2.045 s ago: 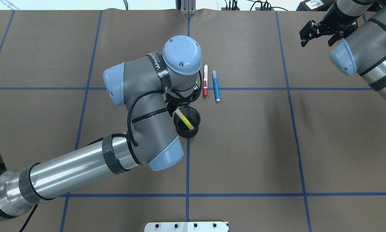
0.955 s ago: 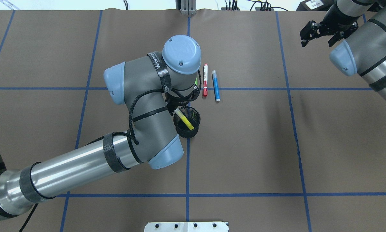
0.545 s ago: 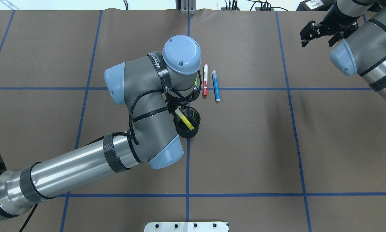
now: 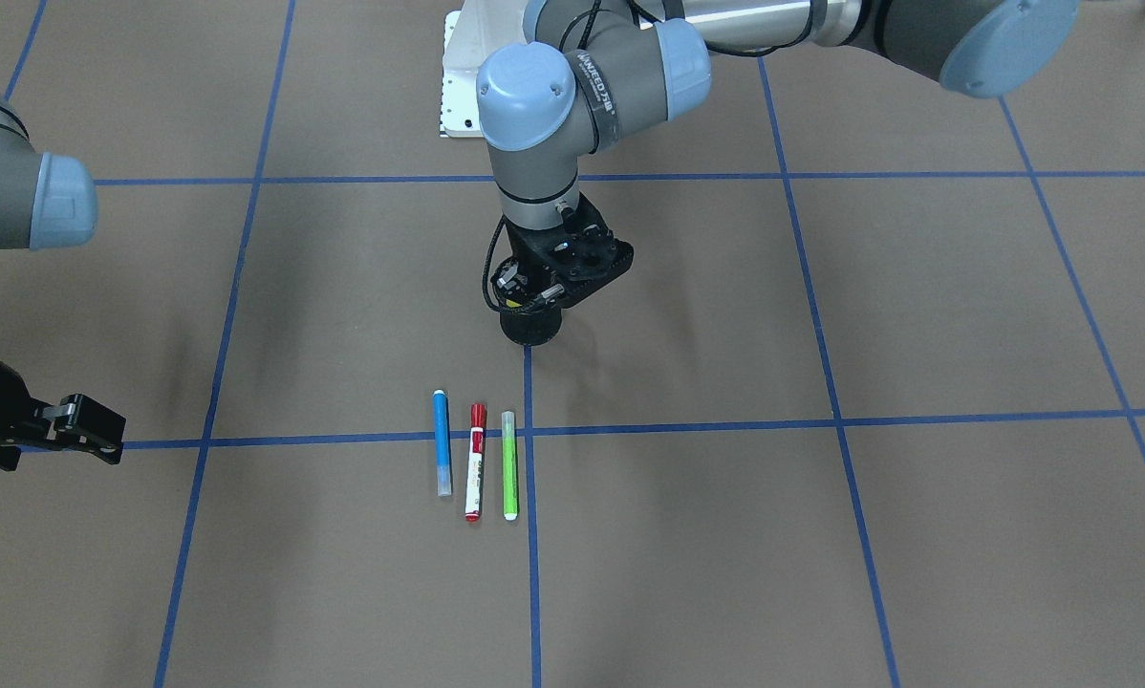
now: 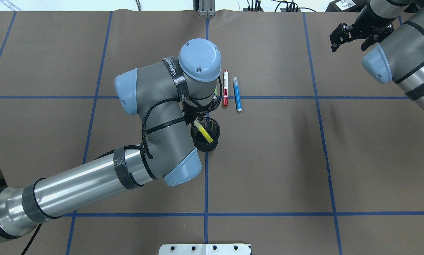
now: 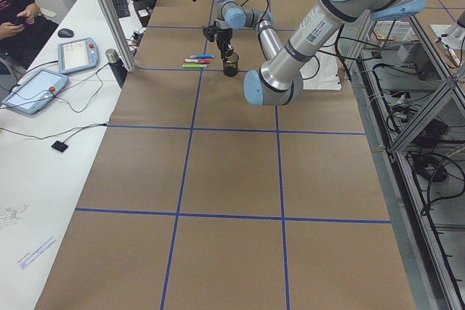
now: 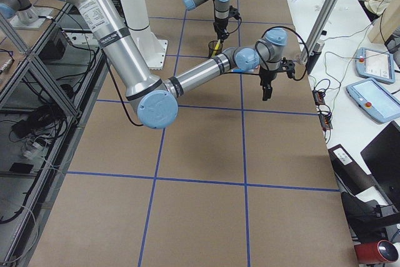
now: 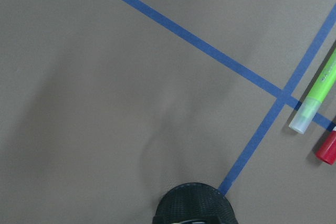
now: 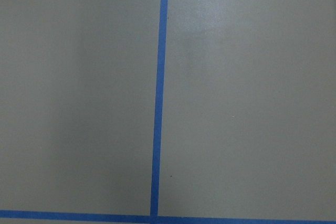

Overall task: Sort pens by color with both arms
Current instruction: 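Lower the left gripper onto the yellow highlighter in the cup and close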

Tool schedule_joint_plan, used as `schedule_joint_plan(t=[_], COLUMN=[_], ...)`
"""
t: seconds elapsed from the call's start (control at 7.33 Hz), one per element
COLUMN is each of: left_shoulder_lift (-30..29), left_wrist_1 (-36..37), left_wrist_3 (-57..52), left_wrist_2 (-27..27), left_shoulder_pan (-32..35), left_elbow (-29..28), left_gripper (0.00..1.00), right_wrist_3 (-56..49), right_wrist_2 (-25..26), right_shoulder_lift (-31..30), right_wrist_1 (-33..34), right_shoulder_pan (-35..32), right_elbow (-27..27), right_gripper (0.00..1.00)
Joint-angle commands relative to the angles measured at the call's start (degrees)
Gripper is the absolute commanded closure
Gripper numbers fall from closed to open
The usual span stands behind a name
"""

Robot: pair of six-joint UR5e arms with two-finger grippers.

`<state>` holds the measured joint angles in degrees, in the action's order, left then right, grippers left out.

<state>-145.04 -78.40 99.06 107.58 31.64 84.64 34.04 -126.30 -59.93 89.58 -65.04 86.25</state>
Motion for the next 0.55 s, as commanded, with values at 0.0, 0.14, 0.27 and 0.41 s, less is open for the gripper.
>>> schedule_joint_plan(t=[0.0, 0.14, 0.27, 0.41], left_shoulder_lift=[-0.2, -0.2, -0.2, -0.2], left_wrist_1=[-0.2, -0.2, -0.2, -0.2], left_wrist_3=[-0.5, -0.7, -0.7, -0.7], left_wrist_2=[0.0, -0.1, -0.1, -0.1], left_shoulder_pan=[0.0, 0.0, 0.0, 0.0], left_elbow=[-0.2, -0.2, -0.6, -0.6], left_gripper=[0.65, 0.65, 0.65, 0.65], right_wrist_3=[-0.1, -0.3, -0.3, -0.3], right_wrist_2=[0.0, 0.0, 0.0, 0.0], right_shoulder_lift=[0.0, -0.1, -0.1, -0.1], right_wrist_1=[0.0, 0.1, 0.0, 0.0], right_shoulder_pan=[0.0, 0.0, 0.0, 0.0], right_elbow=[0.0, 0.0, 0.0, 0.1], right_gripper=[0.02, 0.02, 0.02, 0.02])
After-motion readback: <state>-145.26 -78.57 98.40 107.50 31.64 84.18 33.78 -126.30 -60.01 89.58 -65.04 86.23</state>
